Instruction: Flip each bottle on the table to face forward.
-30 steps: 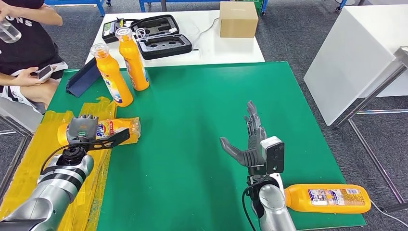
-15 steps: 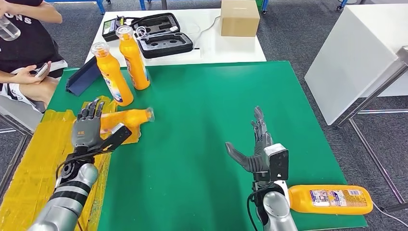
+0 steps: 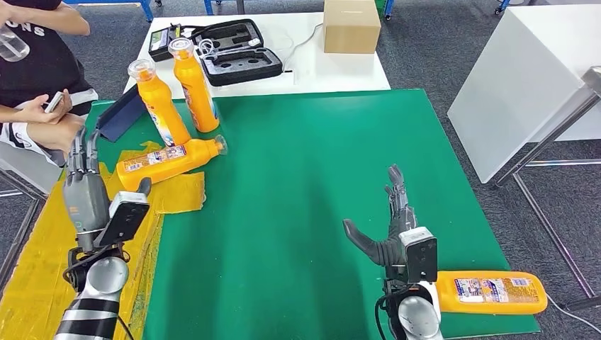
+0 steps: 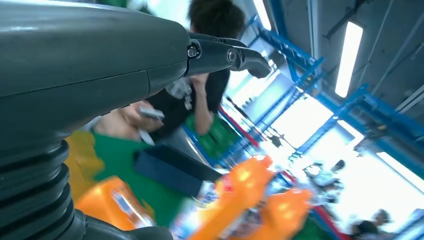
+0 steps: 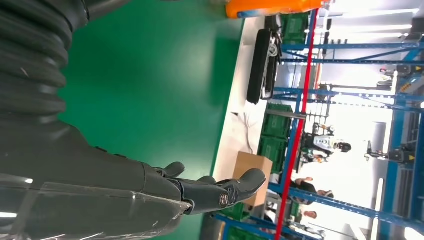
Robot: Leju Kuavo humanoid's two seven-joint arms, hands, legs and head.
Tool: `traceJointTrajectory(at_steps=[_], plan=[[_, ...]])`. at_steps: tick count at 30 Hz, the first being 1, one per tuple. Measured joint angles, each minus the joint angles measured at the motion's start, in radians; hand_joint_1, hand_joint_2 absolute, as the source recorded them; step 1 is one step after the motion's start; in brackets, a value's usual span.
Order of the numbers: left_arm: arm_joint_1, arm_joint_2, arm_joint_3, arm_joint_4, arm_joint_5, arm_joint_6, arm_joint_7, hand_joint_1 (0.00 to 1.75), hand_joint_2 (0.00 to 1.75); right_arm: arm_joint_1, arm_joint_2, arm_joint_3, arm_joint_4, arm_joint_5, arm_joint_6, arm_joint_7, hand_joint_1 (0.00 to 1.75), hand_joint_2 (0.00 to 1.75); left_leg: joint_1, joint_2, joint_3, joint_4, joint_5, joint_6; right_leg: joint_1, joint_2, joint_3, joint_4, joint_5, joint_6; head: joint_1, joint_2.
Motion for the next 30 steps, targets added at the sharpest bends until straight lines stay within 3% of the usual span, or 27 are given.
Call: traceJointTrajectory(at_steps=[4,8,17,19,21,22,24,27,30], plan=[[0.049,0.004,0.001,-0.087,0.153,-0.138,-0.037,0.0,1.75,0.024,-0.031,0.002,-0.035,0.106,-0.005,0.016,0.0,1.75,0.0,0.0,0.0,0.0,0.0,0.0,0.0,0.0,0.0,0.0,0.0,0.0,0.0,0.0],[0.113,0.004,0.005,-0.173,0.242,-0.255,-0.067,0.0,1.75,0.069,-0.106,0.008,-0.081,0.27,0.01,0.054,0.0,1.75,-0.001,-0.001,-0.001,0.0,0.0,0.0,-0.002,0.0,0.0,0.0,0.0,0.0,0.0,0.0],[0.162,0.004,0.015,-0.248,0.283,-0.321,-0.08,0.0,1.75,0.115,-0.202,0.017,-0.129,0.367,0.02,0.105,0.0,1.75,-0.001,-0.001,0.0,0.0,0.0,0.0,-0.002,-0.001,-0.003,-0.001,0.0,0.0,0.0,0.0],[0.175,0.003,0.016,-0.252,0.317,-0.382,-0.093,0.0,1.75,0.195,-0.287,0.006,-0.175,0.424,0.023,0.187,0.0,1.75,-0.002,-0.006,0.002,0.001,-0.002,0.002,-0.003,-0.004,-0.007,-0.001,-0.003,0.002,-0.001,0.0],[0.187,0.0,0.017,-0.251,0.355,-0.444,-0.109,0.0,1.75,0.352,-0.425,-0.066,-0.265,0.394,0.061,0.245,0.0,1.75,-0.005,-0.015,0.001,0.001,-0.005,0.005,-0.006,-0.012,-0.004,-0.002,-0.008,0.006,0.0,0.0],[0.19,-0.002,0.018,-0.246,0.37,-0.465,-0.115,0.0,1.75,0.431,-0.484,-0.135,-0.311,0.354,0.119,0.241,0.0,1.75,-0.006,-0.017,0.0,0.001,-0.005,0.006,-0.007,-0.015,0.0,-0.002,-0.009,0.008,0.001,0.0],[0.189,-0.004,0.02,-0.233,0.393,-0.487,-0.126,0.0,1.75,0.52,-0.54,-0.332,-0.384,0.301,0.345,0.168,0.0,1.75,-0.007,-0.012,-0.002,0.002,-0.006,0.007,-0.008,-0.01,0.004,-0.002,-0.007,0.009,0.002,0.0],[0.176,-0.008,0.018,-0.21,0.411,-0.503,-0.137,0.0,1.75,0.508,-0.537,-0.65,-0.466,0.332,0.752,0.038,0.0,1.75,-0.01,-0.001,0.002,0.002,-0.008,0.009,-0.01,0.0,0.002,-0.002,-0.006,0.01,0.001,0.0],[0.166,-0.013,0.012,-0.195,0.422,-0.509,-0.141,0.0,1.75,0.454,-0.527,-0.884,-0.51,0.405,0.955,-0.039,0.0,1.75,-0.01,0.001,0.004,0.002,-0.009,0.009,-0.01,0.001,0.003,-0.002,-0.006,0.01,0.002,0.0]])
